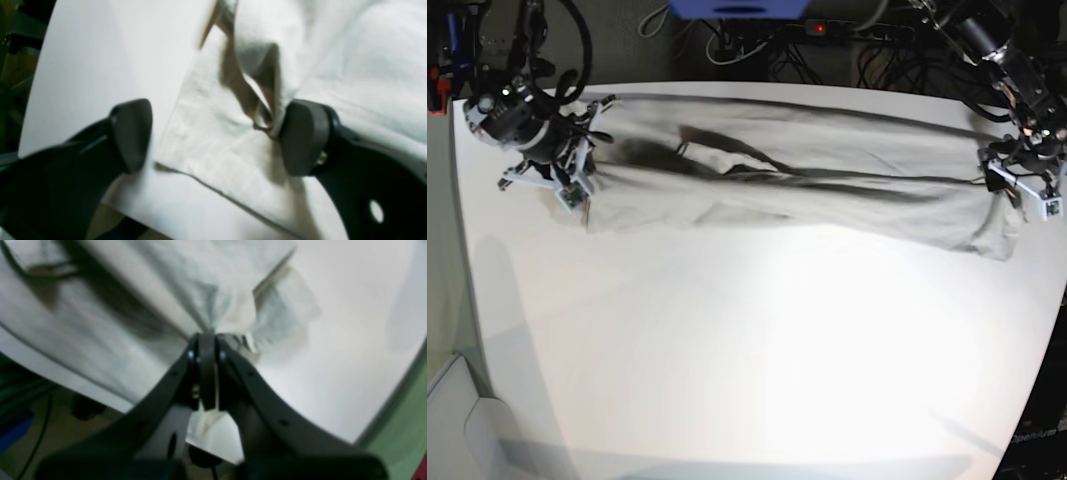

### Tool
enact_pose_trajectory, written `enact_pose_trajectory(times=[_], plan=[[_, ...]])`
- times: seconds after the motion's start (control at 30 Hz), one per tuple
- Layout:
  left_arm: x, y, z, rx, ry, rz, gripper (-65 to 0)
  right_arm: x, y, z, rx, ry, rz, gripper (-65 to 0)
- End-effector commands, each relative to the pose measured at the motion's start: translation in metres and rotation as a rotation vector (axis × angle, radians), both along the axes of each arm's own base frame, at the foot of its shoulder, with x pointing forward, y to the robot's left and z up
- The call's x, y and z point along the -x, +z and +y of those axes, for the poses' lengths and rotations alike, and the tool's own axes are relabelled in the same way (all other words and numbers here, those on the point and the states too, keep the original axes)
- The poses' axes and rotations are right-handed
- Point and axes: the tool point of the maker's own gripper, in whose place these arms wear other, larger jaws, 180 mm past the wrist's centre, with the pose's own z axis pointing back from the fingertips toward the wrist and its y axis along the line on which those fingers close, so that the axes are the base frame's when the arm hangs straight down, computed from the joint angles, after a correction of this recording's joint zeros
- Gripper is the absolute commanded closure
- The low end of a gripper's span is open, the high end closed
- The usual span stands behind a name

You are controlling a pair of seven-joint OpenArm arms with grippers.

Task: Layout the t-shirt on the table in an organized manner, then fold the t-shirt properly
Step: 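Lay the fold down and release, moving the right gripper along the fold, then regrasp the folded strip ends with both grippers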

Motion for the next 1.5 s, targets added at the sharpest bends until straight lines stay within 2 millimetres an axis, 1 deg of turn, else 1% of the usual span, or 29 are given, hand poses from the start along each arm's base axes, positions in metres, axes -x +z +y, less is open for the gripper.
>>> enact_pose_trajectory(times=[0.0, 0.1, 0.17, 0.3, 0.37, 0.43, 0.57, 0.63, 0.67, 0.73, 0.83, 0.9, 0.97, 1.0, 1.03, 1.17, 1.3, 1.37, 1.47], plan=[[-0.005, 0.011, 0.009, -0.033, -0.004, -0.015, -57.7, 0.001, 0.004, 0.000, -0.003, 0.004, -0.016, 0.0], [-0.005, 0.011, 0.009, -0.033, -0.004, -0.015, -57.7, 0.010, -0.002, 0.002, -0.010, 0.002, 0.009, 0.0], [-0.005, 0.011, 0.009, -0.032, -0.004, -0.016, -57.7, 0.015, -0.005, 0.009, -0.033, -0.004, 0.020, 0.0], [-0.004, 0.011, 0.009, -0.031, -0.003, -0.013, -57.9, 0.018, -0.009, 0.017, -0.053, -0.004, 0.031, -0.3], [-0.003, 0.010, 0.009, -0.030, -0.002, -0.008, -58.0, 0.021, -0.016, 0.023, -0.065, 0.011, 0.057, -0.3], [-0.002, 0.010, 0.009, -0.033, -0.005, -0.008, -58.0, 0.024, -0.024, 0.024, -0.070, 0.012, 0.082, -0.3], [-0.004, 0.028, 0.012, -0.077, -0.010, -0.037, -58.1, 0.028, -0.036, 0.023, -0.076, 0.002, 0.120, -0.5], [-0.003, 0.038, 0.013, -0.102, -0.014, -0.051, -58.1, 0.028, -0.037, 0.022, -0.076, 0.001, 0.123, -0.6], [-0.004, 0.042, 0.013, -0.114, -0.016, -0.058, -58.1, 0.028, -0.037, 0.022, -0.076, 0.001, 0.123, -1.6], [-0.006, 0.052, 0.014, -0.135, -0.020, -0.075, -58.1, 0.028, -0.037, 0.022, -0.076, 0.001, 0.123, -6.0], [-0.007, 0.057, 0.014, -0.146, -0.021, -0.084, -58.1, 0.023, -0.034, 0.022, -0.076, 0.001, 0.111, -15.2], [-0.008, 0.062, 0.015, -0.157, -0.022, -0.093, -58.2, 0.023, -0.034, 0.022, -0.076, 0.000, 0.110, -20.3], [-0.007, 0.066, 0.015, -0.164, -0.022, -0.099, -58.2, 0.023, -0.034, 0.022, -0.076, 0.000, 0.110, -24.1], [-0.005, 0.066, 0.013, -0.153, -0.017, -0.103, -58.2, 0.023, -0.034, 0.022, -0.077, 0.000, 0.110, -25.1], [-0.003, 0.071, 0.013, -0.138, -0.004, -0.117, -58.2, 0.023, -0.034, 0.022, -0.077, 0.000, 0.109, -25.8], [0.005, 0.086, 0.012, -0.070, 0.003, -0.154, -58.2, 0.022, -0.034, 0.022, -0.077, 0.000, 0.107, -25.8], [0.015, 0.091, 0.024, -0.074, 0.033, -0.157, -58.1, 0.017, -0.032, 0.022, -0.077, 0.000, 0.096, -25.8], [0.015, 0.095, 0.032, -0.084, 0.036, -0.158, -58.1, 0.017, -0.032, 0.022, -0.077, 0.000, 0.096, -25.8], [0.005, 0.086, 0.034, -0.041, 0.040, -0.163, -58.1, 0.017, -0.032, 0.022, -0.077, 0.000, 0.096, -25.8]])
